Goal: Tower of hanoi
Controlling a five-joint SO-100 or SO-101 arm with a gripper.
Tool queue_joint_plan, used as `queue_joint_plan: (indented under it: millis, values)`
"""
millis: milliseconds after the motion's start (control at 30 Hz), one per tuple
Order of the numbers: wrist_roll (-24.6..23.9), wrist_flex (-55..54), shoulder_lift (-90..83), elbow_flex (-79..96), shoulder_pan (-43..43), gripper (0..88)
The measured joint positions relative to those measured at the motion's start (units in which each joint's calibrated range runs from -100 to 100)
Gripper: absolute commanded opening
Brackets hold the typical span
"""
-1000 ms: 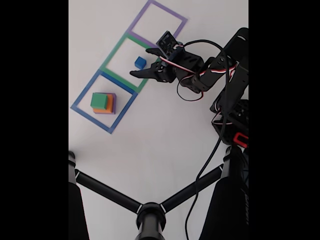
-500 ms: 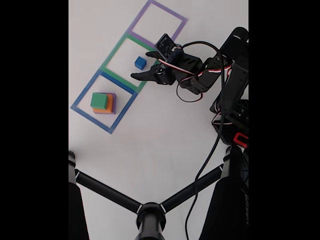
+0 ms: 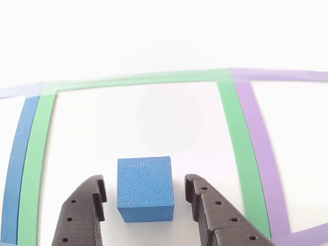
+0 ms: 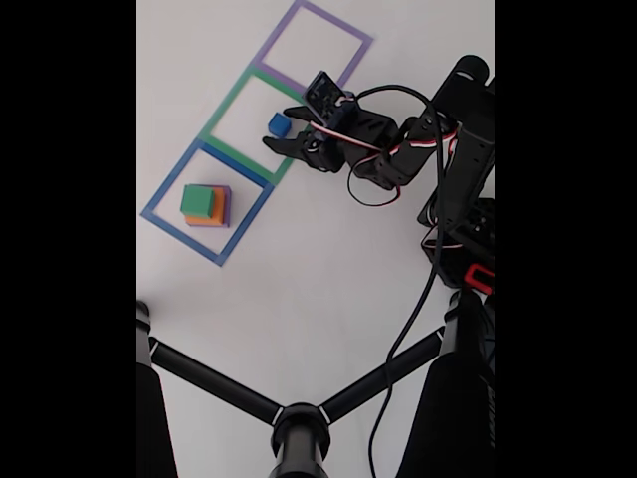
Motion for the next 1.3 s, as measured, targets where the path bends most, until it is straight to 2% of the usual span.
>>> queue_joint_plan:
  millis: [233,633,767,900,1033,1300]
  values:
    - [0.00,0.00,0.34,-0.17,-0.33,5.6]
    - [0.00,0.08,0.08,-0.17,-0.74,5.2]
    - [0.00,4.17,-4.47,-0.17,-1.56,4.7]
    - [0.00,13.80,-13.85,-0.17,-2.37,4.5]
    - [0.00,28.65,-26.00,-1.91,-2.70,4.3]
    - [0.00,72.39,-46.69,-19.41,-4.67,4.0]
